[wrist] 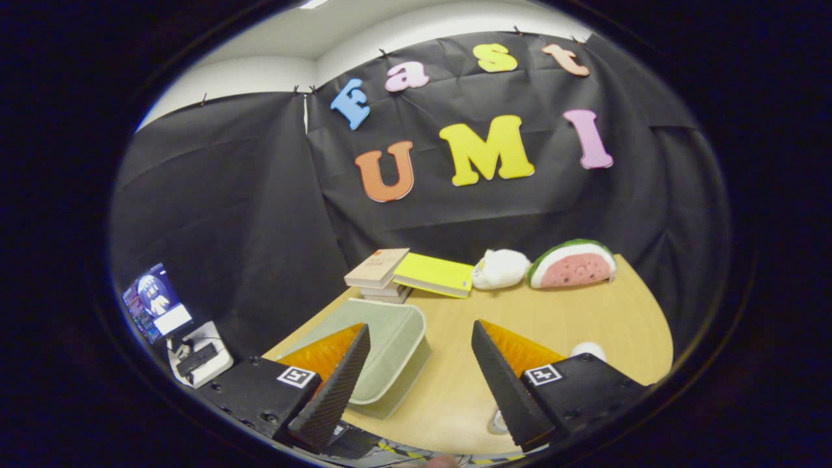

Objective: Open the storage box then place both shoes into the box .Put the left shoe in first, then the right shoe, with the right side of both shoes facing outward in a uniform manner.

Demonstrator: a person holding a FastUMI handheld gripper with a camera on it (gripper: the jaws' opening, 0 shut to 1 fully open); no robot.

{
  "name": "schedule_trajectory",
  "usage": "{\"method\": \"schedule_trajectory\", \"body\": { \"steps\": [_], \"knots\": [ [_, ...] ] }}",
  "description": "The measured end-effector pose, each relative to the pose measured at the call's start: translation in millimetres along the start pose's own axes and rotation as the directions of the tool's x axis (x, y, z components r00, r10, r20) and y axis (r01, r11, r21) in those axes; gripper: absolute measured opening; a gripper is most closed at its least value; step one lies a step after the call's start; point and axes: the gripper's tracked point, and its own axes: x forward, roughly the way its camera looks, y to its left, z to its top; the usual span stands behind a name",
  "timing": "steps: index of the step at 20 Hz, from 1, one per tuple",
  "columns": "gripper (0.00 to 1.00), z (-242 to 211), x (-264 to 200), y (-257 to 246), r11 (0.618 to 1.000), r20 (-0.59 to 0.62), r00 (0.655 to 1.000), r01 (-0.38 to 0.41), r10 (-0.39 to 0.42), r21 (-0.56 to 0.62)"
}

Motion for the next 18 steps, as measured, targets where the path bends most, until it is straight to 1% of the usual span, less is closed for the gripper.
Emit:
{"method": "schedule_trajectory", "body": {
  "steps": [2,3,5,7,11,13,18],
  "knots": [
    [1.0,-23,20,3,0.996,-0.067,0.995,-0.063,0.068,0.064],
    [1.0,-34,29,9,0.988,-0.097,0.988,-0.107,0.119,0.113],
    [1.0,-58,46,19,0.956,-0.164,0.961,-0.182,0.223,0.228],
    [1.0,-75,60,28,0.916,-0.213,0.928,-0.225,0.305,0.332],
    [1.0,-100,84,37,0.873,-0.279,0.877,-0.259,0.392,0.413],
    [1.0,-109,92,41,0.844,-0.296,0.851,-0.271,0.434,0.462],
    [1.0,-121,109,43,0.739,-0.311,0.779,-0.269,0.544,0.618]
  ]
}}
